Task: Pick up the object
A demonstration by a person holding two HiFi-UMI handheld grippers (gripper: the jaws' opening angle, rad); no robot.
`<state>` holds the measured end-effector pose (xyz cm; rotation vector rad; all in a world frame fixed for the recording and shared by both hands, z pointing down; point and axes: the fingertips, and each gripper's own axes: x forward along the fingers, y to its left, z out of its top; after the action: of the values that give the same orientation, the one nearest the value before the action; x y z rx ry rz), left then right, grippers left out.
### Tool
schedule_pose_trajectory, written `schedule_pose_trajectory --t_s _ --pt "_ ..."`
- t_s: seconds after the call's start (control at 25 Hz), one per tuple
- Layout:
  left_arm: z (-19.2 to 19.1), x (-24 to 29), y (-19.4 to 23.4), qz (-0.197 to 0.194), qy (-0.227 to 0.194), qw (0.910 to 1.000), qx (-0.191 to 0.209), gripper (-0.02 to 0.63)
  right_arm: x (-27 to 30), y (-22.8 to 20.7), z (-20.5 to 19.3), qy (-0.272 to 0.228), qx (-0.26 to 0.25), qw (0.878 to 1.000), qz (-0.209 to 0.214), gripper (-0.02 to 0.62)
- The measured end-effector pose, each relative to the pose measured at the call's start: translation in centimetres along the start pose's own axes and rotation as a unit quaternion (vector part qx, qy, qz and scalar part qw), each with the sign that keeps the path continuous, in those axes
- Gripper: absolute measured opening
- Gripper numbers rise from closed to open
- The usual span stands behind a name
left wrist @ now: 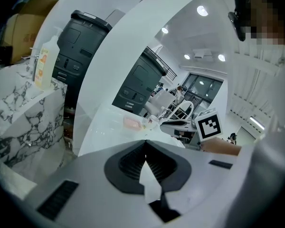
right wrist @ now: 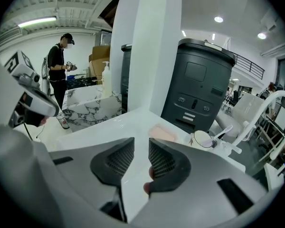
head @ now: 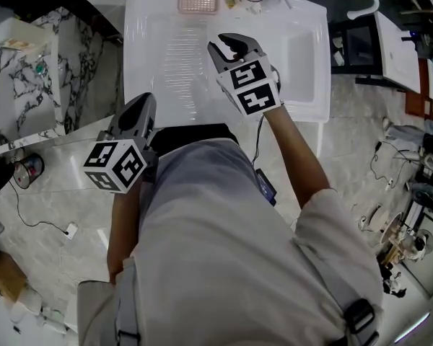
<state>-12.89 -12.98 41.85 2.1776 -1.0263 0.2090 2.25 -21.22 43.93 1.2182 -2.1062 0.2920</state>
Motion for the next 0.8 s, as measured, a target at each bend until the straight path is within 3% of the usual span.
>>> schedule_pose_trajectory --t_s 0.56,0.8 --pt "0.0 0.9 0.8 0.018 0.002 0.9996 -0.02 0.003 4.5 -1.5 -0.9 0.03 -0.068 0.997 -0.011 0.123" --pt "-0.2 1.4 1.0 0.023 0.006 0.9993 -0.027 0.003 6.2 -2.3 -1.5 0.048 -0.135 0.989 -0.044 0.123"
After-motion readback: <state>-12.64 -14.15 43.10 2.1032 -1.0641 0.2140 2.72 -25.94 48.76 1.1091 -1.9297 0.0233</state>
